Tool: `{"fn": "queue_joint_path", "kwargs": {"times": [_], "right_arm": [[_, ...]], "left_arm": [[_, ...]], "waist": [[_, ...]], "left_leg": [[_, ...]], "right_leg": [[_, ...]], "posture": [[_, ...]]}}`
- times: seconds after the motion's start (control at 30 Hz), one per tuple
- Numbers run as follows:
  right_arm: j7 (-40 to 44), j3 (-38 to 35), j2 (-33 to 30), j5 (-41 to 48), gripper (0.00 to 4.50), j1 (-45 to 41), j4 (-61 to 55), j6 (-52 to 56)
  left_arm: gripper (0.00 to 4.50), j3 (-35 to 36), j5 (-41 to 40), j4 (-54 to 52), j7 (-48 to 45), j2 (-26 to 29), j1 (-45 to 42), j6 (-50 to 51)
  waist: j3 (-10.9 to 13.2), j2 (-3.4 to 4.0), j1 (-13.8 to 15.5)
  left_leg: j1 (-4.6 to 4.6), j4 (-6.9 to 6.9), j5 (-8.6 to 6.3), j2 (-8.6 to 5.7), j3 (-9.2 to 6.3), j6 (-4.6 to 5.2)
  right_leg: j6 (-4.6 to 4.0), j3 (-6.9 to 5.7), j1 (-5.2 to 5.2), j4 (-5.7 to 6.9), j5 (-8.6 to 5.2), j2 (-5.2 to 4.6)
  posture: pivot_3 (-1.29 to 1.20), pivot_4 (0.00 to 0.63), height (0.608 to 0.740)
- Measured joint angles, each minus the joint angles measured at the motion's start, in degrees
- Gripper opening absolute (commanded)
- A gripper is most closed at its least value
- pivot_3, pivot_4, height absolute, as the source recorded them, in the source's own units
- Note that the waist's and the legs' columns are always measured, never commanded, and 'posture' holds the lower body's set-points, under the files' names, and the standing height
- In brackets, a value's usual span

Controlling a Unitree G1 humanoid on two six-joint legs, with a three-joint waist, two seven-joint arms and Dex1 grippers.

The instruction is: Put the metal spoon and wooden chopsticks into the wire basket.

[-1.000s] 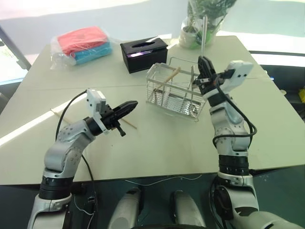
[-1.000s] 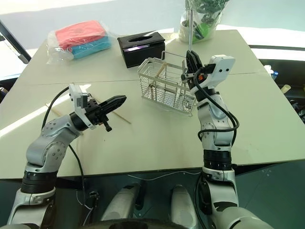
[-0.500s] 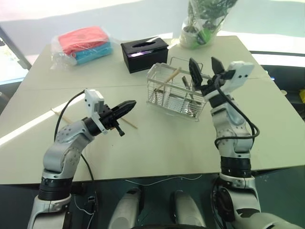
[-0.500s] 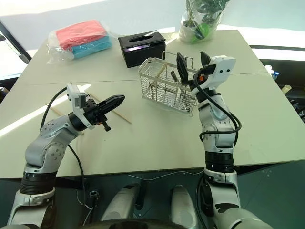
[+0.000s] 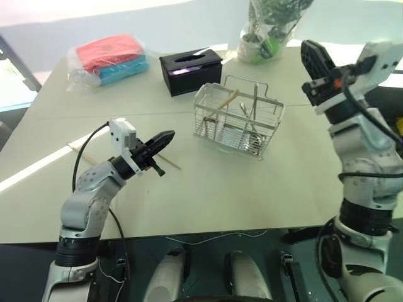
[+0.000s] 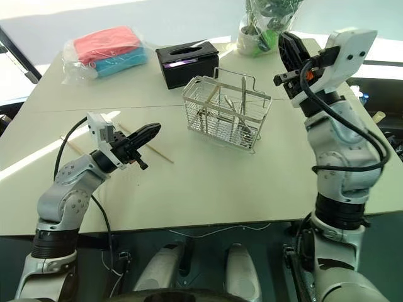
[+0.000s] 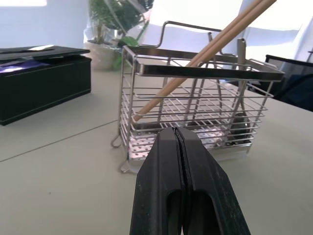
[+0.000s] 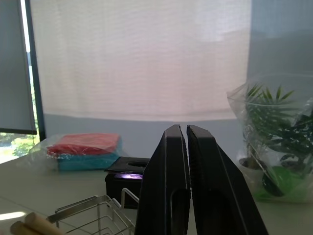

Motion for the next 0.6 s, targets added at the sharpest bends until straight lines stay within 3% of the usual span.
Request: {"fn": "queue_joint_path", "kwargs": {"times": [0.13,0.3,0.6], "right_arm": [[6.89,-0.27,-8.85,12.37,0.06,1.28,-5.32,11.28],[10.7,0.05,-13.15,23.29,0.06,3.8,-8.94,19.32],[15.8,4.22,-15.67,24.06,0.06,7.87,-9.63,21.07]], "left_arm": [[0.0,0.07,3.47,-1.82,7.81,-1.99,1.54,0.81],[0.0,-0.24,5.93,-6.25,16.02,-3.62,2.21,5.58],[0.0,1.42,-0.49,-11.35,28.72,-10.7,0.7,20.63]], "waist": [[0.02,-0.05,0.0],[0.04,-0.14,0.0],[0.07,-0.21,0.62]], "left_leg": [[-0.06,0.01,-0.02,0.0,0.01,0.03],[-0.11,0.04,-0.03,0.0,0.01,0.03],[-0.21,0.18,-0.03,-0.01,0.01,0.04]], "right_leg": [[0.01,-0.02,0.01,-0.06,-0.01,-0.08],[0.01,-0.06,0.01,-0.1,-0.01,-0.09],[0.03,-0.16,0.02,-0.13,0.0,-0.07]], "posture": [[0.0,0.15,0.74],[0.0,0.15,0.74],[0.0,0.15,0.74]]}}
